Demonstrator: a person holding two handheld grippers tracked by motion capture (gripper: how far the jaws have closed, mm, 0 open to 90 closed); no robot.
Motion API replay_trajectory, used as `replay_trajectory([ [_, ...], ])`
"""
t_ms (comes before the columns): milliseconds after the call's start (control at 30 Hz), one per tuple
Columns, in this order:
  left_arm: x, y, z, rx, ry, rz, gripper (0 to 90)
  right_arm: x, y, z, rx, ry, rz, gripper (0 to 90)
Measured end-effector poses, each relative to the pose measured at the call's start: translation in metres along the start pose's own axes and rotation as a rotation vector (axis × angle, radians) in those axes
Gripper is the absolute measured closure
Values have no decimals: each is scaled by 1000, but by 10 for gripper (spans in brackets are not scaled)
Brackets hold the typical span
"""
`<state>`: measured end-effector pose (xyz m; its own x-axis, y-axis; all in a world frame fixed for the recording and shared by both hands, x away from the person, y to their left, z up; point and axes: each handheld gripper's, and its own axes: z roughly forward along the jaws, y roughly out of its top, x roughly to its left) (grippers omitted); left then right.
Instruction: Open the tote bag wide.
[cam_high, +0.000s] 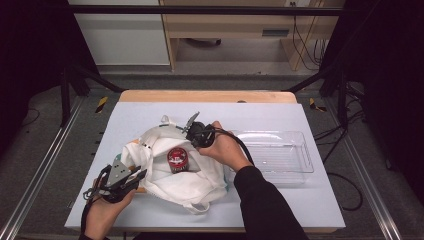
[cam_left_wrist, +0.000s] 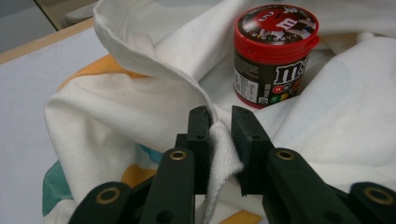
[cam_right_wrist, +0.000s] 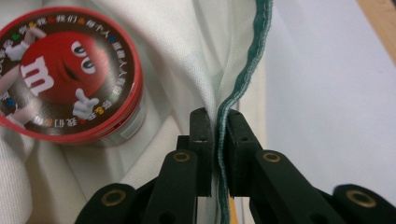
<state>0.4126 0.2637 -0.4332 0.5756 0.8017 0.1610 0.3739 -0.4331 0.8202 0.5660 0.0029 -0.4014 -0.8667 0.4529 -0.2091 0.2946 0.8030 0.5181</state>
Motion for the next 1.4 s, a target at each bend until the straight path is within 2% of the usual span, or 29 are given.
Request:
replay_trajectory([
  [300, -1, -1, -4, 32, -4, 44, 821, -17, 2, -17, -84, -53, 77, 857],
  [333, 0, 0, -4, 24, 6, 59, 822, -19, 2, -19, -88, -59, 83, 857],
  [433, 1, -2, -5, 38, 6, 65, 824, -25, 0, -23, -97, -77, 103, 858],
  [500, 1, -3, -6, 50, 5, 54, 825, -28, 0, -25, -103, -91, 113, 858],
  [667, 3, -6, -5, 63, 6, 52, 826, -35, -2, -25, -91, -107, 132, 858],
  [733, 4, -6, -5, 62, 17, 75, 827, -35, -2, -22, -75, -111, 126, 857],
  [867, 3, -8, -4, 80, 15, 75, 827, -38, -2, -19, -59, -117, 127, 857],
  [1000, 4, -11, -5, 90, 23, 96, 828, -41, -2, -19, -56, -132, 132, 857],
  [1067, 4, -12, -6, 90, 19, 84, 828, -42, -2, -19, -57, -133, 135, 857],
  [1233, 6, -15, -10, 90, 17, 94, 829, -42, -2, -17, -46, -150, 131, 857],
  [1267, 4, -17, -10, 94, 2, 72, 829, -43, -3, -17, -50, -148, 133, 857],
  [1333, 6, -17, -10, 93, 22, 90, 829, -44, -3, -17, -48, -147, 136, 857],
  [1400, 3, -17, -8, 100, 16, 84, 828, -43, -3, -15, -39, -146, 140, 856],
])
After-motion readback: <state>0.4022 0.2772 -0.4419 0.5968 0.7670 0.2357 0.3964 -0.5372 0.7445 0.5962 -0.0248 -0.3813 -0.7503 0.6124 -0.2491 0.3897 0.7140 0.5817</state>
